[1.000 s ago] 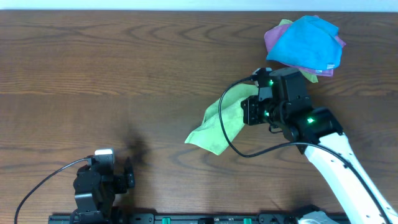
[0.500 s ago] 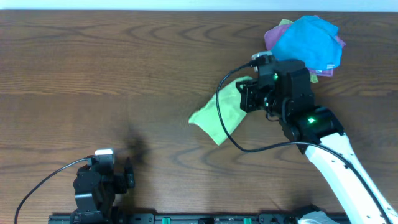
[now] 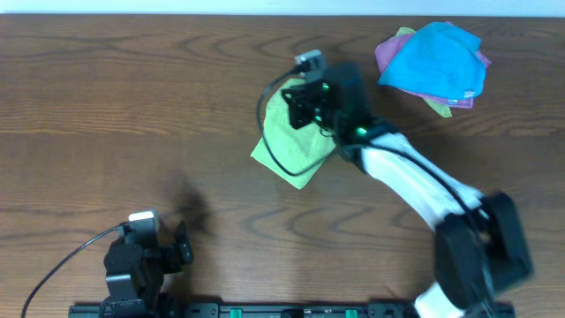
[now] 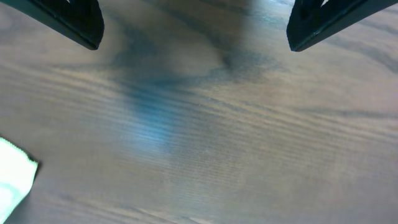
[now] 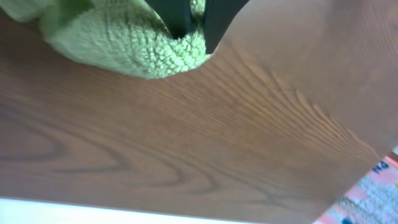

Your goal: Fold the cloth

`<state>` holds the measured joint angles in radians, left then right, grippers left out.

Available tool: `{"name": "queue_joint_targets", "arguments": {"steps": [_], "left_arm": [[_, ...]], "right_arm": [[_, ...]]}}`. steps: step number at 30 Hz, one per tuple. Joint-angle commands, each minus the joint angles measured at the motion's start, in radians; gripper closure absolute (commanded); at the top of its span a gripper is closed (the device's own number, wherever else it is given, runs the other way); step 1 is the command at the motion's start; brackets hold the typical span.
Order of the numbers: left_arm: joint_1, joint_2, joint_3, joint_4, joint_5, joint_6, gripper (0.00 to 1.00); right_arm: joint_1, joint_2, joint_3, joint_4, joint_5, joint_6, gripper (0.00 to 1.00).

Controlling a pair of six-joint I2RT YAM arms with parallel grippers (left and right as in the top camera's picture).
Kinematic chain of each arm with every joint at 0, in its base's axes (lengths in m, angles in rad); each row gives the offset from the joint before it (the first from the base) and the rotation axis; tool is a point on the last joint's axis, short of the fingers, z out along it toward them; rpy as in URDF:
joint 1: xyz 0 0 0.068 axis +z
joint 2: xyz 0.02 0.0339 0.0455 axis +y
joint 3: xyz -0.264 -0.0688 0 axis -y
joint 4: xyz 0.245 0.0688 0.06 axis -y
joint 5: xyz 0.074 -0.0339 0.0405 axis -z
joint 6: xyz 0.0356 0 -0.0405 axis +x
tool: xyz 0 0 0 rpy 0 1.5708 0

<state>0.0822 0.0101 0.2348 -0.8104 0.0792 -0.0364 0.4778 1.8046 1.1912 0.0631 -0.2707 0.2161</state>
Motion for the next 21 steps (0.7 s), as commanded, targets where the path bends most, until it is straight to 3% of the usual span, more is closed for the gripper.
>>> {"name": "queue_joint_targets", "arguments": {"steps": [1,4,9,12,17,21], "left_arm": [[-0.004,-0.006,-0.036,-0.031,0.027,-0.181,0.04],[-0.004,-0.006,-0.036,-0.031,0.027,-0.261,0.05],[-0.004,-0.006,-0.036,-0.030,0.027,-0.286,0.05],[-0.004,-0.006,-0.036,-0.030,0.027,-0.286,0.05],[-0.004,-0.006,-0.036,-0.030,0.027,-0.286,0.05],[-0.004,-0.006,-0.036,-0.030,0.027,-0.286,0.05]], "right_arm": [[0.031,0.148,0.147,0.004,0.009,-0.073,0.77],[0.048,0.249,0.294,-0.026,0.019,-0.121,0.39],[0.026,0.208,0.375,-0.224,0.202,-0.132,0.20],[-0.012,0.182,0.375,-0.333,0.274,-0.181,0.16],[-0.126,0.177,0.374,-0.521,0.292,-0.130,0.16],[-0.212,0.178,0.370,-0.602,0.260,0.024,0.37]]}}
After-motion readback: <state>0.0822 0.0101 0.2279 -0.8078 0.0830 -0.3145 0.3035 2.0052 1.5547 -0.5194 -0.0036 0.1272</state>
